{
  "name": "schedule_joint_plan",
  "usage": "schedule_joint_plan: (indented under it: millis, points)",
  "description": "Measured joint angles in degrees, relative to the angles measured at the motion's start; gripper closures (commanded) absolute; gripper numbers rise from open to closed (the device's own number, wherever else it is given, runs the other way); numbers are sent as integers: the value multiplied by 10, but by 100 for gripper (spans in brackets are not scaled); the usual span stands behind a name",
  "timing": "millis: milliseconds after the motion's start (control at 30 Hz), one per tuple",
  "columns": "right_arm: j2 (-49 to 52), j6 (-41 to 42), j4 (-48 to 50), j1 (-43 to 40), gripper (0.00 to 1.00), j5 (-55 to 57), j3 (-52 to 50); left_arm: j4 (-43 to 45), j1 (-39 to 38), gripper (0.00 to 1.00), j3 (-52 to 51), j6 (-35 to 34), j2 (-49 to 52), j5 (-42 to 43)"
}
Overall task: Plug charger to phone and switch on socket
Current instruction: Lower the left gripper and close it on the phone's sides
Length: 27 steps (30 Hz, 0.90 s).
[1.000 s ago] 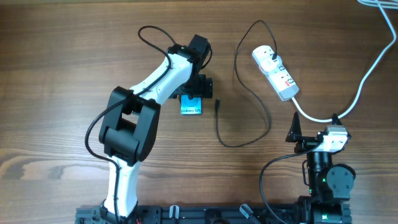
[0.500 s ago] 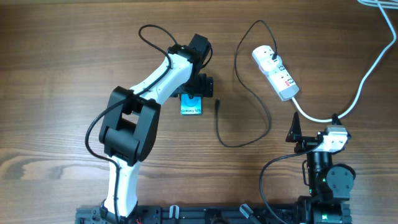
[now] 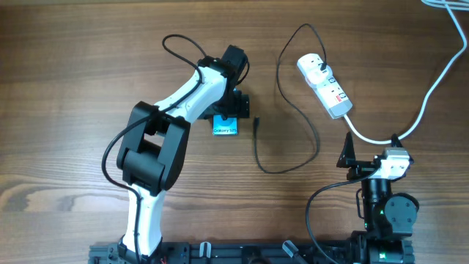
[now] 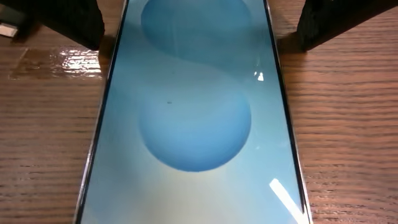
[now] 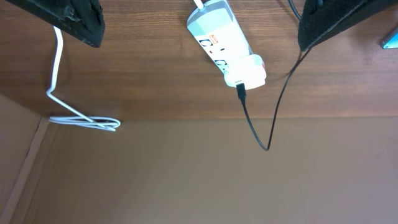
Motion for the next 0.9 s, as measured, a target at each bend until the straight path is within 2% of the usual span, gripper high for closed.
schedule_joint_plan:
  millis: [367,600,800,833,900]
  points:
    - [0,0,0,0,0,0,0,56,-2,0,-7,-6,-2,-36]
    - [0,0,0,0,0,0,0,51,-2,0,-7,-8,-2,-37]
    - [0,0,0,0,0,0,0,36,-2,5,-7,-15,-2,-32]
    - [0,0,0,0,0,0,0,36,-2,7,-7,-16,-2,-32]
    - [0,0,0,0,0,0,0,33,-2,18,-7,-16,-2,-30]
